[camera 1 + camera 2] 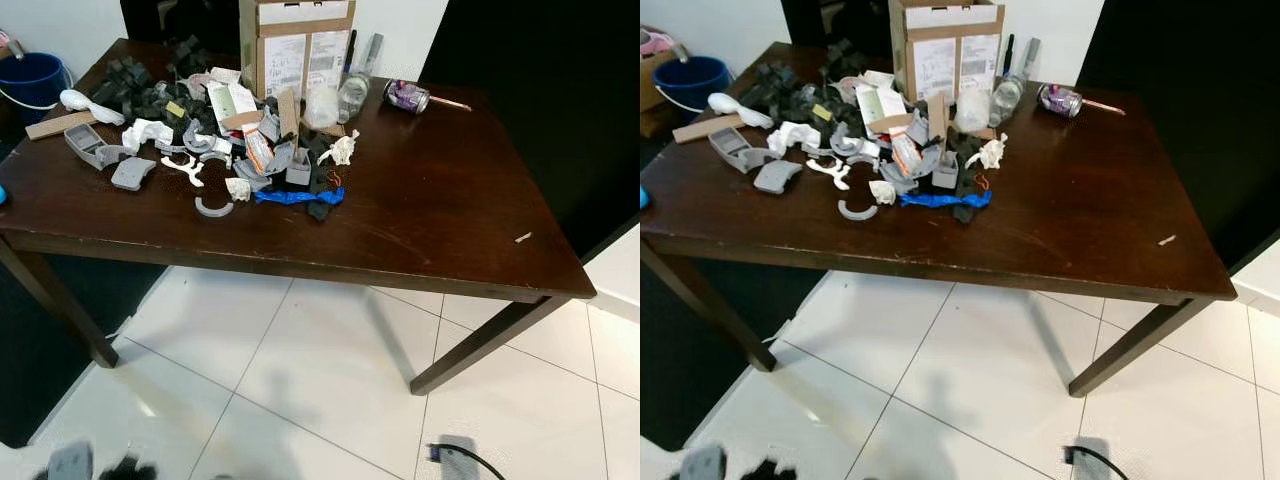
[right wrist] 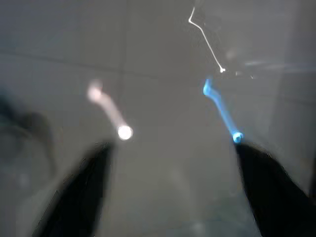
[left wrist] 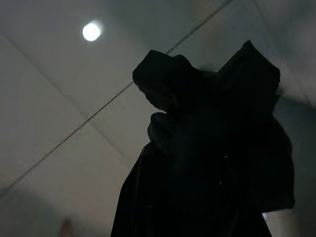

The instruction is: Picking trash to rubbish bin

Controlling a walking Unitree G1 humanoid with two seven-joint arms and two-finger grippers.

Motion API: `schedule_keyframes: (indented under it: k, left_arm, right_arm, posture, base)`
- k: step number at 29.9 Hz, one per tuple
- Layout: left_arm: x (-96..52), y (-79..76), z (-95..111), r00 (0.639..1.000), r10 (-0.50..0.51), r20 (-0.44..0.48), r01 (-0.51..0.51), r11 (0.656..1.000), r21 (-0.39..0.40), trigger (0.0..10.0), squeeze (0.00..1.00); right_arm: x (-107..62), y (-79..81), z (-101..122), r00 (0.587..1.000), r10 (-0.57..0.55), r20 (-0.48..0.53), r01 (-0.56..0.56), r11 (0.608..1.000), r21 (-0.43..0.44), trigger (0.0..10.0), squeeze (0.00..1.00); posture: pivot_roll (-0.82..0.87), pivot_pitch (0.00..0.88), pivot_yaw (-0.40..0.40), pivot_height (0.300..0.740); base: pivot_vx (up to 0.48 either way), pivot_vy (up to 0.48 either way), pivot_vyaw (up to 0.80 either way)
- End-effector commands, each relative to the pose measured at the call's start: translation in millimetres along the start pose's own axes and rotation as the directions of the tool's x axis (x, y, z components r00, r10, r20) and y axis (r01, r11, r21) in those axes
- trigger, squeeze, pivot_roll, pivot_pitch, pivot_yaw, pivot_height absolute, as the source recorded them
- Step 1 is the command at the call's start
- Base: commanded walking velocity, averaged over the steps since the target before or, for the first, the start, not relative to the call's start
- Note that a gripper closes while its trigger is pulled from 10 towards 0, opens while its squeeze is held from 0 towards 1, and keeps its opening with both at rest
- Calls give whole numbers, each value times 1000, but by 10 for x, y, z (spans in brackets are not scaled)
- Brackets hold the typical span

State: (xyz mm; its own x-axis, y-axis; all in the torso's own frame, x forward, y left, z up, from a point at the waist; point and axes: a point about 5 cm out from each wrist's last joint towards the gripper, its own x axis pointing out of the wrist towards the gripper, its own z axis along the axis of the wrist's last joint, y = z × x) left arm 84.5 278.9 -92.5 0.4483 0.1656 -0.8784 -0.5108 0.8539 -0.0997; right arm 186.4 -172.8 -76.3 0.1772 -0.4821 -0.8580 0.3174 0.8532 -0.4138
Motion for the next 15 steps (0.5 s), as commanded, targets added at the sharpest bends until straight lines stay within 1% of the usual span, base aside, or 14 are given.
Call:
schedule_keyframes:
  k: [1, 2, 3, 4, 5, 6, 7, 8, 10, 11, 12, 13, 14, 15]
  left_arm:
    - [38, -155, -62, 1000, -18, 2, 18, 1000, -16, 10000, 0]
    - [38, -155, -62, 1000, -18, 2, 18, 1000, -16, 10000, 0]
    - [44, -201, -113, 1000, -25, -8, 25, 1000, -13, 10000, 0]
    - [44, -201, -113, 1000, -25, -8, 25, 1000, -13, 10000, 0]
    - [51, -248, -159, 999, -30, -20, 30, 999, -17, 10000, 0]
    - [59, -293, -189, 999, -36, -33, 35, 999, -12, 10000, 0]
    - [69, -342, -209, 998, -42, -46, 42, 999, -5, 10000, 0]
    - [69, -342, -209, 998, -42, -46, 42, 999, -5, 10000, 0]
    - [82, -410, -225, 996, -56, -65, 57, 998, 24, 10000, 0]
    - [82, -410, -225, 996, -56, -65, 57, 998, 24, 10000, 0]
    - [107, -515, -179, 993, -93, -70, 98, 992, 75, 10000, 0]
    - [107, -515, -179, 993, -93, -70, 98, 992, 75, 10000, 0]
    - [118, -552, -151, 992, -105, -68, 111, 989, 94, 10000, 0]
    - [128, -573, -100, 992, -112, -51, 116, 990, 78, 10000, 0]
  right_arm:
    - [-1162, -103, 2137, 868, -19, 497, -94, 975, 202, 10000, 0]
    - [-1162, -103, 2137, 868, -19, 497, -94, 975, 202, 10000, 0]
    - [-545, -576, 1826, 901, -61, 430, -75, 953, 294, 10000, 0]
    - [-545, -576, 1826, 901, -61, 430, -75, 953, 294, 10000, 0]
    - [-40, -1078, 1349, 921, -115, 371, -40, 923, 383, 10000, 0]
    - [308, -1591, 745, 926, -182, 330, 14, 892, 452, 10000, 0]
    - [250, -1660, 910, 904, -179, 387, -47, 860, 508, 10000, 0]
    - [250, -1660, 910, 904, -179, 387, -47, 860, 508, 10000, 0]
    - [174, -1728, 1092, 873, -185, 451, -112, 825, 554, 10000, 0]
    - [174, -1728, 1092, 873, -185, 451, -112, 825, 554, 10000, 0]
    - [89, -1769, 1269, 851, -205, 484, -119, 823, 556, 10000, 0]
    - [89, -1769, 1269, 851, -205, 484, -119, 823, 556, 10000, 0]
    - [65, -1784, 1317, 846, -212, 489, -95, 843, 529, 10000, 0]
    - [51, -1779, 1351, 855, -210, 475, -59, 870, 490, 10000, 0]
  posture:
    - [241, 133, -116, 740]
    - [241, 133, -116, 740]
    - [235, 129, -121, 740]
    - [235, 129, -121, 740]
    - [230, 116, -125, 740]
    - [226, 107, -123, 740]
    - [223, 94, -115, 740]
    - [223, 94, -115, 740]
    - [217, 83, -109, 740]
    - [217, 83, -109, 740]
    - [205, 75, -101, 740]
    - [205, 75, -101, 740]
    - [202, 66, -98, 740]
    - [195, 57, -92, 740]
  base:
    - [0, 0, 0]
    - [0, 0, 0]
    - [0, 0, 0]
    - [0, 0, 0]
    - [0, 0, 0]
    - [0, 0, 0]
    - [0, 0, 0]
    - [0, 0, 0]
    - [0, 0, 0]
    - [0, 0, 0]
    - [0, 0, 0]
    - [0, 0, 0]
    - [0, 0, 0]
    - [0, 0, 0]
